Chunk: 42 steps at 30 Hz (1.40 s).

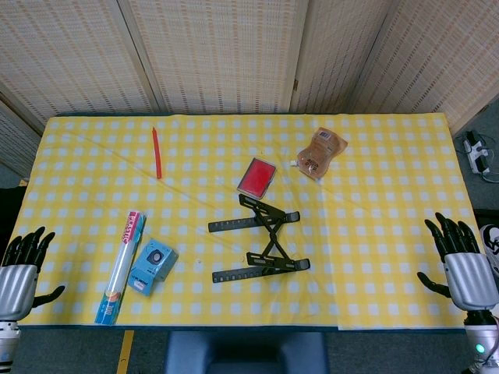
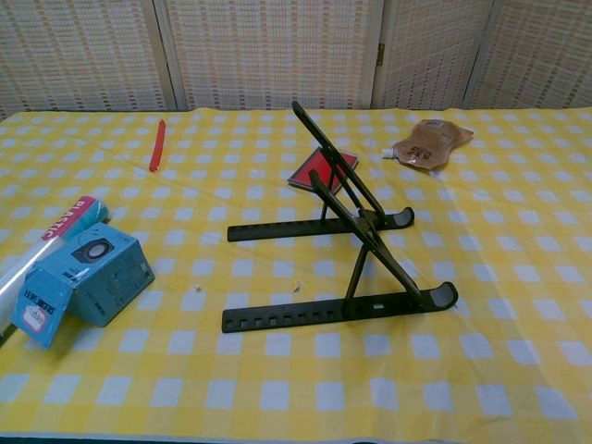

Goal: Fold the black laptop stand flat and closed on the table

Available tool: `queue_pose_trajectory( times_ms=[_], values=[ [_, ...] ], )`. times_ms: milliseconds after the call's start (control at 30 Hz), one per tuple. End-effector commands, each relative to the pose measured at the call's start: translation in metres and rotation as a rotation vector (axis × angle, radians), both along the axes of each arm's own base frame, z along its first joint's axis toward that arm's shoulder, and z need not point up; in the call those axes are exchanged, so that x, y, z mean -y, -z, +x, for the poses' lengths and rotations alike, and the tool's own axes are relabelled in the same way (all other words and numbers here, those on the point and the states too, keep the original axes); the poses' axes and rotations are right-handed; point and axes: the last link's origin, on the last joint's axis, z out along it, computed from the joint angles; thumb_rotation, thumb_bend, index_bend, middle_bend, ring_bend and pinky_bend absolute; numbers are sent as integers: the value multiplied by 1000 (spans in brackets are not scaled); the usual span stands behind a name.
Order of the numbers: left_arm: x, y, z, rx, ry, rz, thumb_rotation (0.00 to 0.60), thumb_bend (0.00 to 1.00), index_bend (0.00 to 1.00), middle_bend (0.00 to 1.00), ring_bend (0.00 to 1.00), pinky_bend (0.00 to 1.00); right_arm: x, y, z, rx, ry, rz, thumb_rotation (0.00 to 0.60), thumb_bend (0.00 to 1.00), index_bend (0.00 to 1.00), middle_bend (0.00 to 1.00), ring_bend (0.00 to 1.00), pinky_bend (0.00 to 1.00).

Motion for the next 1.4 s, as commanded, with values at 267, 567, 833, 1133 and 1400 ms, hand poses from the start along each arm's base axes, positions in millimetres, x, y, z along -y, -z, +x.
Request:
queue_pose_trajectory(
  times_ms=[267, 567, 833, 1133, 1400],
  values=[
    [0, 1, 1, 10, 15, 7, 600, 89, 0, 0, 0, 0, 1, 3, 1, 13, -5, 25, 600, 207, 0, 0, 6, 0],
    [3, 0, 3, 30, 27, 5, 600, 90, 0, 0, 0, 0, 1, 9, 3, 32, -35, 75, 600, 208, 0, 0, 13, 0],
    [5, -2, 4, 29, 26, 8, 600, 89, 0, 0, 0, 0, 10, 22, 12, 62, -78, 143, 600, 207, 0, 0, 14, 0],
    [8, -2, 2, 29, 20, 4, 600, 90, 0, 0, 0, 0, 31, 50, 23, 86, -112, 262, 600, 207, 0, 0, 16, 0],
    [7, -1, 3, 35, 26, 0, 600, 90, 0, 0, 0, 0, 46, 74, 39, 127, -158, 337, 600, 207, 0, 0, 0, 0]
  ],
)
